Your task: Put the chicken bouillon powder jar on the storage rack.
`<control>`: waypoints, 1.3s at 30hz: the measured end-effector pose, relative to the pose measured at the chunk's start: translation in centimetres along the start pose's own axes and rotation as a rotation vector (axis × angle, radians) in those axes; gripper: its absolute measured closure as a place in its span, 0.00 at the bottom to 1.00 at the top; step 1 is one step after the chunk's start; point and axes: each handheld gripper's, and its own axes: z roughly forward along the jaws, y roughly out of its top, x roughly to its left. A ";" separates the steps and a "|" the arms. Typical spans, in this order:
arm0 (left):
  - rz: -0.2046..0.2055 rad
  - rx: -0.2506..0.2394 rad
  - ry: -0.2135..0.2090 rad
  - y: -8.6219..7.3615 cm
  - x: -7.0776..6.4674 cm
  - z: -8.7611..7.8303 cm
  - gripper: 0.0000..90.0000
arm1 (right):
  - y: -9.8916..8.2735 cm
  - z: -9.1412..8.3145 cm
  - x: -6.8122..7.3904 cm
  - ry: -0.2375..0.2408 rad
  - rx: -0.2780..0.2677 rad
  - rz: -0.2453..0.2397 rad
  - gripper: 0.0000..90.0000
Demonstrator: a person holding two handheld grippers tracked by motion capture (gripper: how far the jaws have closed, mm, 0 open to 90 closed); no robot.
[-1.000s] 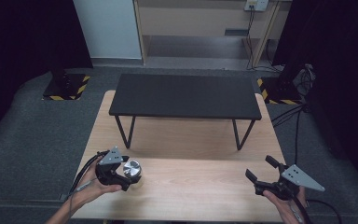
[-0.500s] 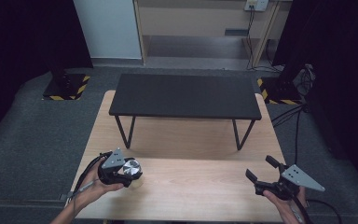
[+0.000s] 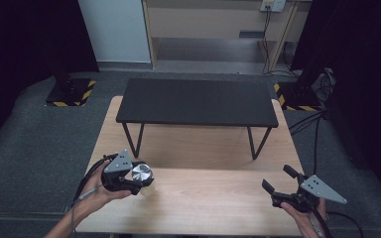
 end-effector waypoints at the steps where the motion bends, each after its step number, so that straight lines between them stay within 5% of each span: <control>1: 0.003 -0.006 -0.001 0.8 -0.1 -0.5 0.38 | 0.0 0.0 0.0 -0.001 0.000 0.000 0.06; 4: 0.034 -0.012 0.000 3.2 -0.5 -2.2 0.38 | 0.0 0.0 0.0 0.001 0.002 0.000 0.06; 7: 0.023 -0.024 -0.005 6.0 -0.6 -4.4 0.38 | 0.0 0.0 0.0 0.002 -0.002 -0.001 0.06; 19: 0.033 -0.082 0.028 12.3 -1.4 -9.3 0.38 | 0.0 0.0 0.0 0.002 0.001 0.000 0.06; 30: 0.003 -0.109 0.077 14.9 -0.2 -9.6 0.38 | 0.0 0.0 0.0 0.001 0.000 0.001 0.05; 39: -0.053 -0.118 0.200 17.4 2.0 -8.4 0.38 | -0.1 0.0 -0.1 0.000 0.001 0.005 0.05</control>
